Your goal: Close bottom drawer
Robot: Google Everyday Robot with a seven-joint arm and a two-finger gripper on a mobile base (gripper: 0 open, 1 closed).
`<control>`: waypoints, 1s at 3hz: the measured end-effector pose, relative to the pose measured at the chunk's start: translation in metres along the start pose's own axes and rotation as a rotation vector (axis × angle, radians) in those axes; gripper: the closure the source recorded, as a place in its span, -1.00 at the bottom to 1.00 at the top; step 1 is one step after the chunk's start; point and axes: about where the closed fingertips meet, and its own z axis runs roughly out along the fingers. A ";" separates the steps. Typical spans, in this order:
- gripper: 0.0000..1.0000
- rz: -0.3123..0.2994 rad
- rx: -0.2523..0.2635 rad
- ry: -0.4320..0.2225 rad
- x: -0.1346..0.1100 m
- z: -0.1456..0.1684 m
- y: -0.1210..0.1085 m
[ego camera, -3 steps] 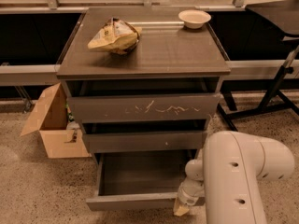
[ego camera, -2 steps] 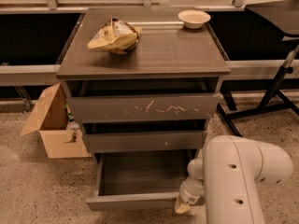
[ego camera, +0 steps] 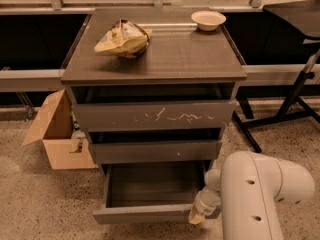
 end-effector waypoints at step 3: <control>-1.00 -0.005 0.000 -0.002 0.001 0.001 -0.001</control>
Offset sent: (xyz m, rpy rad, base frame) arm 0.0000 0.0000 0.0000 0.0000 0.0000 0.0000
